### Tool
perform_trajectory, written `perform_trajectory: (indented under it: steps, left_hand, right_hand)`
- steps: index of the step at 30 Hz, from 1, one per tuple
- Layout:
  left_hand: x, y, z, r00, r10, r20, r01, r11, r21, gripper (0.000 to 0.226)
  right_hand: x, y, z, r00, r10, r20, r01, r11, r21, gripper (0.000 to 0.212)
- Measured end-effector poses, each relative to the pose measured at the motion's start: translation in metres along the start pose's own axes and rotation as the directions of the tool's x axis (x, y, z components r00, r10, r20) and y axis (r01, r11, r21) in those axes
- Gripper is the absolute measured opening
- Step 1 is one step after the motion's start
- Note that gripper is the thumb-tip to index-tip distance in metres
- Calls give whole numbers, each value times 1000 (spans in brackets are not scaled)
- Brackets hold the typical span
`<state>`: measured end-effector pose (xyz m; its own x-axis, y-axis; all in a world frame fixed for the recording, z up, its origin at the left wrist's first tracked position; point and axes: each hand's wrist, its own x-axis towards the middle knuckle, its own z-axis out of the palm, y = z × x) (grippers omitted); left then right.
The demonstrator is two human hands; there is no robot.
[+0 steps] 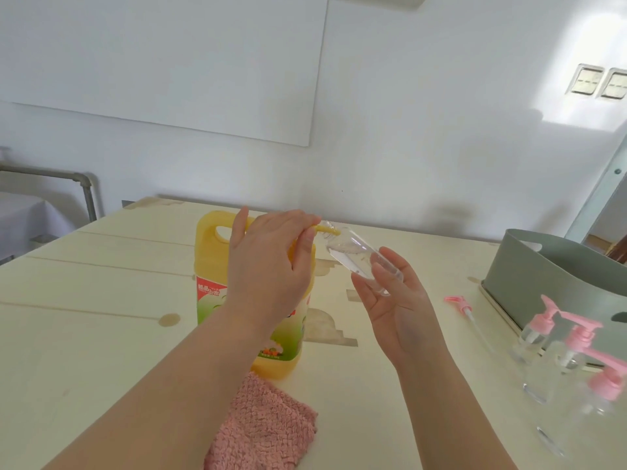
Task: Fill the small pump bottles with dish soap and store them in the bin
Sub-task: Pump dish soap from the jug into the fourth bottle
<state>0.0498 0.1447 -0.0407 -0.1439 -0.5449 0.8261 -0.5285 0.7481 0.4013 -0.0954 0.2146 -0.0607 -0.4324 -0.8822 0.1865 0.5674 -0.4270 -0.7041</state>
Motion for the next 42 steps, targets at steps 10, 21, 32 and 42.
perform_trajectory:
  steps: [10, 21, 32, 42]
  left_hand:
    - [10, 7, -15, 990, -71, 123, 71, 997, 9, 40]
    - [11, 4, -6, 1000, -15, -1, 15, 995, -99, 29]
    - [0, -3, 5, 1000, 4, -18, -5, 999, -36, 30]
    - [11, 5, -12, 994, -38, 100, 40, 999, -15, 34]
  right_hand:
    - [-6, -3, 2, 999, 28, -16, -28, 999, 18, 35]
    - [-2, 3, -5, 999, 39, -28, -36, 995, 96, 33]
    - [1, 14, -10, 997, 60, -52, -53, 992, 112, 33]
    - [-7, 4, 1, 997, 48, -54, -43, 995, 90, 35]
